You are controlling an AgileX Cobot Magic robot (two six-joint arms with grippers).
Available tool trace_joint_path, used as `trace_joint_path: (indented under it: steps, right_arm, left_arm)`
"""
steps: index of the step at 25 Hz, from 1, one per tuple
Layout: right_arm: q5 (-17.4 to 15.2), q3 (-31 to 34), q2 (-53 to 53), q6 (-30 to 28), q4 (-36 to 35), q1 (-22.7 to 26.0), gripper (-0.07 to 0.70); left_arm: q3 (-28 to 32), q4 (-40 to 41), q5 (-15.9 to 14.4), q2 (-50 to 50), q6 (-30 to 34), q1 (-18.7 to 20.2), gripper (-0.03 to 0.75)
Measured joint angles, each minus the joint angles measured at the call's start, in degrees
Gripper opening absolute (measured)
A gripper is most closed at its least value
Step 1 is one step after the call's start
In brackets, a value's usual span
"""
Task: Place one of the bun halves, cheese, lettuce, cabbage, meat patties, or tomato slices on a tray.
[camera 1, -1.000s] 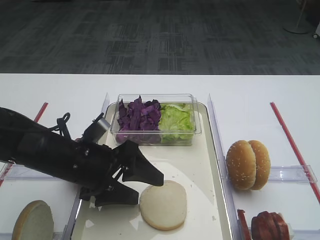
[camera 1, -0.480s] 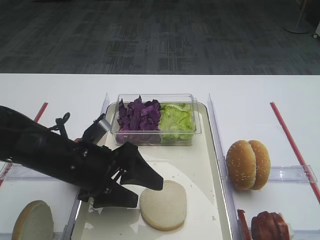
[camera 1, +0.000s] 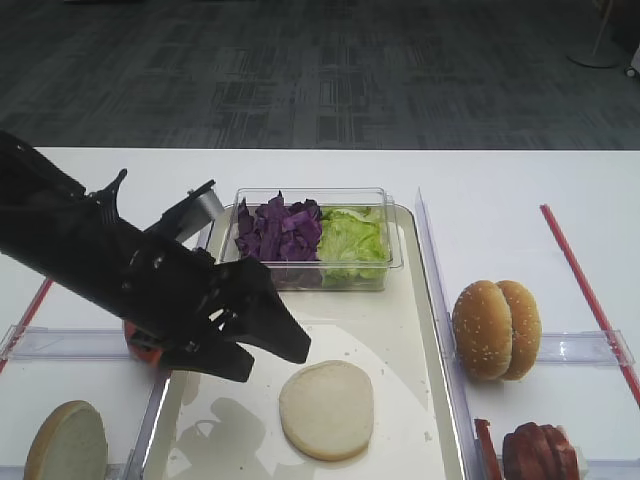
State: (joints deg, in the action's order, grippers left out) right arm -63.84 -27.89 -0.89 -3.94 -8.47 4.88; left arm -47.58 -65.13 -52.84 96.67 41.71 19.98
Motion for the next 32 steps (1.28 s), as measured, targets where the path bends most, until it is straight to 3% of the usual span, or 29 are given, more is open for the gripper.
trace_joint_path:
  steps: [7, 10, 16, 21, 28, 32]
  right_arm:
    - [0.0, 0.0, 0.0, 0.0, 0.0, 0.0, 0.536]
    - [0.0, 0.0, 0.0, 0.0, 0.0, 0.0, 0.536]
    - [0.0, 0.0, 0.0, 0.0, 0.0, 0.0, 0.536]
    - [0.0, 0.0, 0.0, 0.0, 0.0, 0.0, 0.536]
    - [-0.2, 0.0, 0.0, 0.0, 0.0, 0.0, 0.536]
    - [-0.2, 0.0, 0.0, 0.0, 0.0, 0.0, 0.536]
  left_arm:
    - [-5.9, 15.1, -1.6, -3.3, -10.9, 0.0, 0.523]
    - [-7.9, 20.3, -3.9, -3.7, -14.3, -0.9, 0.521]
    - [-10.0, 24.7, -9.1, -3.7, -16.1, -7.8, 0.461]
    - [-10.3, 31.4, -10.6, -5.8, -19.9, -11.8, 0.44]
    - [-10.9, 50.0, -12.3, -10.4, -29.3, -12.5, 0.439]
    - [-10.9, 55.0, -13.0, -11.4, -32.2, -12.5, 0.439]
